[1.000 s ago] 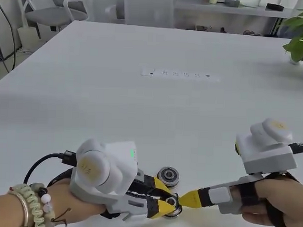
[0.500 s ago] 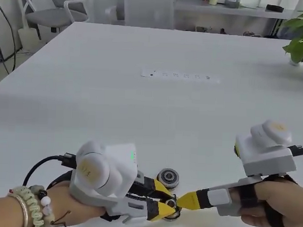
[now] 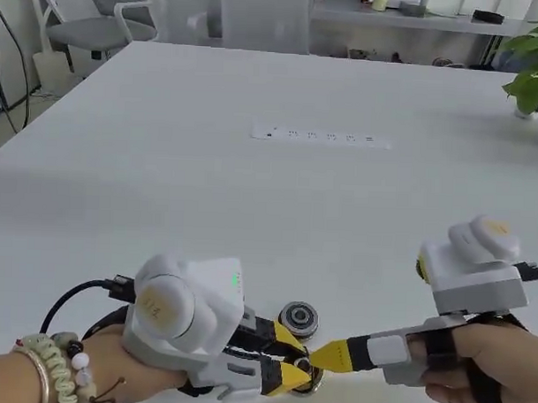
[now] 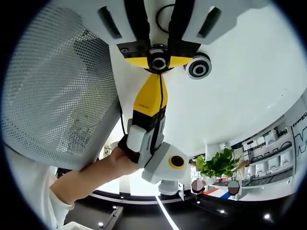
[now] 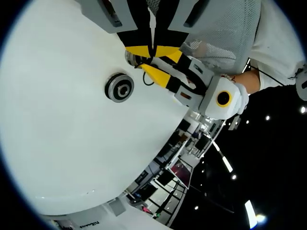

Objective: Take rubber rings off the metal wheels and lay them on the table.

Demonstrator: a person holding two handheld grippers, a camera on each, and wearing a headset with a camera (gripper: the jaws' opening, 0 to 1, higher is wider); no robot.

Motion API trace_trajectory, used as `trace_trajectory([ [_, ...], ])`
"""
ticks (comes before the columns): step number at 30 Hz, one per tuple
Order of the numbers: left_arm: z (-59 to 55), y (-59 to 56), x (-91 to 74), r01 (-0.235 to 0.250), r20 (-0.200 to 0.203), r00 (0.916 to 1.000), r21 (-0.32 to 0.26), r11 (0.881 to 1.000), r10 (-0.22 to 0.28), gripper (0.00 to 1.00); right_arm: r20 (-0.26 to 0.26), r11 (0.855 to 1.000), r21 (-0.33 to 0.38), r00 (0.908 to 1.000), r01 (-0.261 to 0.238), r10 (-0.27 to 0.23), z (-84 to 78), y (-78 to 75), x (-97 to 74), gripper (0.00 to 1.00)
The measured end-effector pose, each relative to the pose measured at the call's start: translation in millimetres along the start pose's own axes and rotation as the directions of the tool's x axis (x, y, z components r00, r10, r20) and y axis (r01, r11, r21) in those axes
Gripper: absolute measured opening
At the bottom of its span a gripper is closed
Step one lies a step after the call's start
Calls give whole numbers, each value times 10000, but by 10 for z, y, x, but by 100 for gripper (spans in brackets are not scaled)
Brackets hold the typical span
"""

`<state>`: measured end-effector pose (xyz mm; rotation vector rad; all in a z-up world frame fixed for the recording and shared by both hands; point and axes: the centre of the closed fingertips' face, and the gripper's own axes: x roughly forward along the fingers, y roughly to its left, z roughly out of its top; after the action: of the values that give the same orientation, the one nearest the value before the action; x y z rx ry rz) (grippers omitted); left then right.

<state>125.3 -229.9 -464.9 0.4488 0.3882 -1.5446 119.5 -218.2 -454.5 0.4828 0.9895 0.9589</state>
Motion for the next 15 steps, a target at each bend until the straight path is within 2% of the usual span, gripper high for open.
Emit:
trace_trajectory([
  [2, -1, 0, -1, -2, 12, 10000, -11, 10000, 2, 8, 52, 9998, 111, 9999, -159, 158, 1, 21, -7, 0],
  [7, 1, -1, -2, -3, 51, 10000, -27, 10000, 4, 8, 68, 9999, 92, 9999, -141, 140, 3, 21, -4, 0],
  [13, 3, 1, -2, -42, 71, 10000, -291, 9996, 44, 8, -249, 9985, 69, 9982, 545, -543, -66, -151, -19, 0],
  [15, 5, 1, 1, -35, -3, 10000, -259, 9997, 35, 8, -265, 9983, 72, 9980, 570, -568, -68, -168, -19, 0],
])
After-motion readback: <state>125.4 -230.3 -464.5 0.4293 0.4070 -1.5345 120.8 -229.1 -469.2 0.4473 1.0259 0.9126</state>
